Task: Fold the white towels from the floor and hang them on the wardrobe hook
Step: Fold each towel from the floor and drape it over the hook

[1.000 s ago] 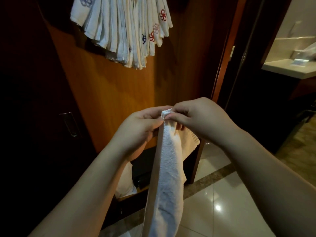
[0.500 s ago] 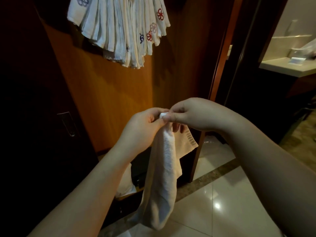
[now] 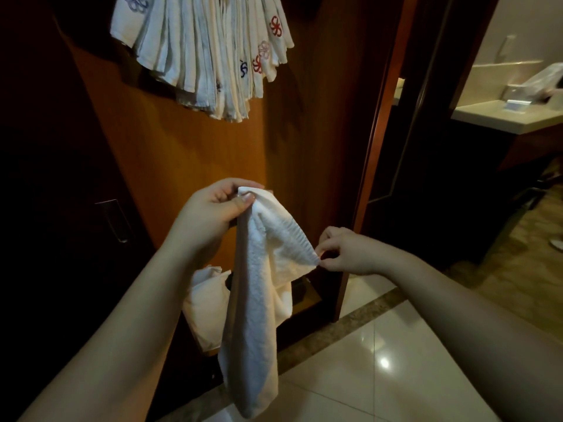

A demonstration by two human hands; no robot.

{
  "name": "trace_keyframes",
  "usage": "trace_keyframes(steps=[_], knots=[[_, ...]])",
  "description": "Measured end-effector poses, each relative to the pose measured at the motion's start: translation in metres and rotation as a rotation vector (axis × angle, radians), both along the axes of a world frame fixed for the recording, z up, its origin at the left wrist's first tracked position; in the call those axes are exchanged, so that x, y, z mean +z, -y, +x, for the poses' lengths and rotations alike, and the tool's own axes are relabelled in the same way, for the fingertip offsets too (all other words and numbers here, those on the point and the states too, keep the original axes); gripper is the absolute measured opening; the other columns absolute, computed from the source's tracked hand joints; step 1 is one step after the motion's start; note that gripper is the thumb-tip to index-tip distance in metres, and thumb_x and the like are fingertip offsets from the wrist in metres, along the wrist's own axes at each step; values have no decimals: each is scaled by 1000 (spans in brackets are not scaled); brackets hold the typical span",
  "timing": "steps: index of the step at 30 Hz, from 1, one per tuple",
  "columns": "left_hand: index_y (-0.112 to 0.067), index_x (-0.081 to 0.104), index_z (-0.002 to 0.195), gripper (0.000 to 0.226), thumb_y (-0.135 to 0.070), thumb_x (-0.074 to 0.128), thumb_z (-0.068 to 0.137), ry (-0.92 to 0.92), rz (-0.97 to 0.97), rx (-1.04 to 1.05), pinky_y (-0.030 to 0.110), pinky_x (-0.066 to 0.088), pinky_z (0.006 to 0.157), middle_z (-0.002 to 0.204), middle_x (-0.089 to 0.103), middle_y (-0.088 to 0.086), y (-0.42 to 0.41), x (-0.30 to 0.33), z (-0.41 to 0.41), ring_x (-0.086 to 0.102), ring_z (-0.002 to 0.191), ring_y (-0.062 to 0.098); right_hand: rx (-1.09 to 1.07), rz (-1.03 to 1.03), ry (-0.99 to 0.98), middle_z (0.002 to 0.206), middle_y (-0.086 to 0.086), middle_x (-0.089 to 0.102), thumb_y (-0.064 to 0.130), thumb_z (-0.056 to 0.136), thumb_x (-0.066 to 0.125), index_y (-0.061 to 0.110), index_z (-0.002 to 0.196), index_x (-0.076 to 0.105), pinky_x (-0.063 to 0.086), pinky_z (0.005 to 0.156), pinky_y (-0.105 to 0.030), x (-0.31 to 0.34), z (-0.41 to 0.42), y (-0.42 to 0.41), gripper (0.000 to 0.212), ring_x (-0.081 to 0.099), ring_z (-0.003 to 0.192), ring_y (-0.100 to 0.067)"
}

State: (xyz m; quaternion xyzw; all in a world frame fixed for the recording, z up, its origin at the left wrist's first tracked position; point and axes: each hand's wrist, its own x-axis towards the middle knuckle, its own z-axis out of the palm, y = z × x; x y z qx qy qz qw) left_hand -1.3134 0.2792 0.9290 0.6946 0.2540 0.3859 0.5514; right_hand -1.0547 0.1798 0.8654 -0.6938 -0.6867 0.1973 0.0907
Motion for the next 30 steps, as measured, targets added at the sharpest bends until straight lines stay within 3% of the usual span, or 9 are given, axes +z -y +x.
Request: trace_keyframes(steps=[3,5,8,11,13,16,21,26,30], knots=[[-16,73,103,26,-3,51,100,1,-4,11,27,58,82,107,76,5,0,-3,-5,71,104,21,53,-27,-106,128,26,46,42,96,64,45,102,62,35,99,-23,-9,-4,7,7,42,115,7],[-15,72,105,24,-4,51,101,1,-4,32,20,57,75,104,77,2,-3,-6,-12,73,98,15,39,-4,-145,117,28,58,47,94,66,44,101,65,46,92,-23,-12,-4,11,8,54,104,10],[-16,72,103,21,-7,53,101,14,-13,84,21,57,73,95,78,-1,-11,-11,-24,73,89,12,-120,233,-119,93,11,66,43,94,67,38,92,63,54,79,-32,1,3,16,6,62,85,-5],[-21,74,98,16,-13,59,98,36,-41,115,26,54,76,92,76,-3,-18,-17,-33,70,87,11,-243,534,-255,85,6,62,37,94,66,39,88,53,47,61,-17,24,10,22,15,59,69,-6],[-27,77,92,15,-21,64,92,61,-58,102,23,54,73,92,75,-4,-18,-20,-36,69,86,9,-230,556,-413,86,7,61,35,96,64,47,94,49,48,55,-17,35,8,27,20,58,64,-4],[-31,78,90,16,-25,63,87,90,-82,71,18,54,68,89,74,-7,-15,-22,-36,69,83,5,-185,394,-394,95,14,63,37,99,61,49,113,49,50,65,-19,40,4,31,22,63,80,1],[-31,77,88,20,-20,60,92,97,-92,21,23,53,74,92,72,-5,-9,-21,-30,67,88,9,-189,409,-299,89,18,63,44,98,59,43,92,60,44,68,-22,43,10,37,6,60,82,11],[-34,75,87,19,-25,59,89,193,-94,-20,24,55,70,88,71,-7,-1,-11,-20,67,83,9,-286,533,-634,94,25,69,77,80,49,60,94,55,58,77,-33,34,0,46,23,71,86,-1],[-37,73,87,18,-28,58,89,191,-57,20,22,50,58,80,68,-9,6,-13,-10,63,70,8,-432,823,-551,90,38,63,63,92,51,57,94,53,44,60,-5,29,-12,46,6,63,82,12]])
